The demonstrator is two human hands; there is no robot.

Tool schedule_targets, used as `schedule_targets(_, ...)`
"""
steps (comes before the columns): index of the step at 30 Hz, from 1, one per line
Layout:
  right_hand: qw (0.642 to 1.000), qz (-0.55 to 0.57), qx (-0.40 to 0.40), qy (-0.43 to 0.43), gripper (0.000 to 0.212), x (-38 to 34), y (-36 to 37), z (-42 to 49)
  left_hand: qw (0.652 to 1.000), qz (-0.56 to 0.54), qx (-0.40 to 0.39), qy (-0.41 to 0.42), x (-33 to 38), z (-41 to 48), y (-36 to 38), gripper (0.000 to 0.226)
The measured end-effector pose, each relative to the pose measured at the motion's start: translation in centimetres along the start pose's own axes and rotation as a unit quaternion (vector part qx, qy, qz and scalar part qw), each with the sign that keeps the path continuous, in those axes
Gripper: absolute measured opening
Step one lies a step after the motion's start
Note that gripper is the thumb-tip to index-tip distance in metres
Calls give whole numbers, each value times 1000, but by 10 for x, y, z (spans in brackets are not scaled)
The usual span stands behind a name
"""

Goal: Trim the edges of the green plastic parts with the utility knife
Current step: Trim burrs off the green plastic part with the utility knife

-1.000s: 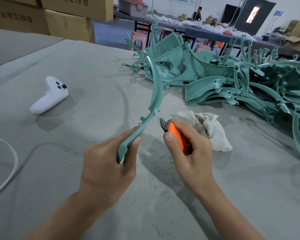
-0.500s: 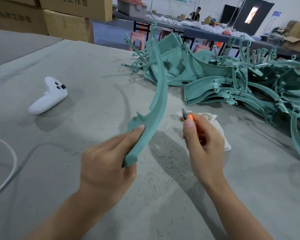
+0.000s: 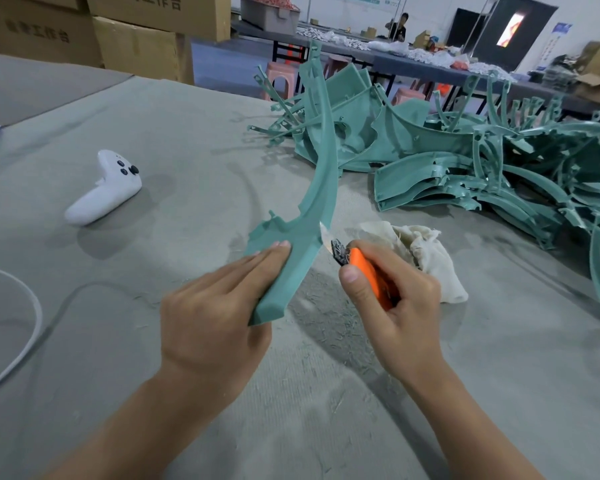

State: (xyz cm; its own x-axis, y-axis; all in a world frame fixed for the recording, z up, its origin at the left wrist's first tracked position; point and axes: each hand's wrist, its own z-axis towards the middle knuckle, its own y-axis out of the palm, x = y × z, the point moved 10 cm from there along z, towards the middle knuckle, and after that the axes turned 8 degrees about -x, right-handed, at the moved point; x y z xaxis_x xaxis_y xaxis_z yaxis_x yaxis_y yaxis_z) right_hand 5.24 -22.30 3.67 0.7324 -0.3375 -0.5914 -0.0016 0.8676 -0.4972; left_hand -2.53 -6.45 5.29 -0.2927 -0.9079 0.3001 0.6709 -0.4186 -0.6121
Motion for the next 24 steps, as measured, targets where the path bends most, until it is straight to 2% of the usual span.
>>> schedule_targets(5, 1000, -11, 10, -5, 26, -1, 0, 1, 1000, -14, 26, 1, -4, -3, 1, 50)
schedule_targets(11, 999, -14, 30, 28, 15, 11, -12, 8, 999, -12, 17, 34, 4, -7, 4, 44)
schedule_targets(17, 992, -14, 77, 97, 28, 31, -26, 6, 999, -18, 11, 44, 8, -6, 5, 44)
schedule_targets(19, 990, 23, 74, 119, 33, 34, -25, 5, 999, -5, 2, 49, 10, -5, 5, 46)
schedule_targets(21, 981, 115, 56, 146, 35, 38, -17, 4, 998, 18, -10, 59, 12, -4, 5, 48)
schedule_targets(24, 940, 271, 19, 209, 43, 46, 0, 1, 995, 50, -25, 79, 16, -4, 7, 42)
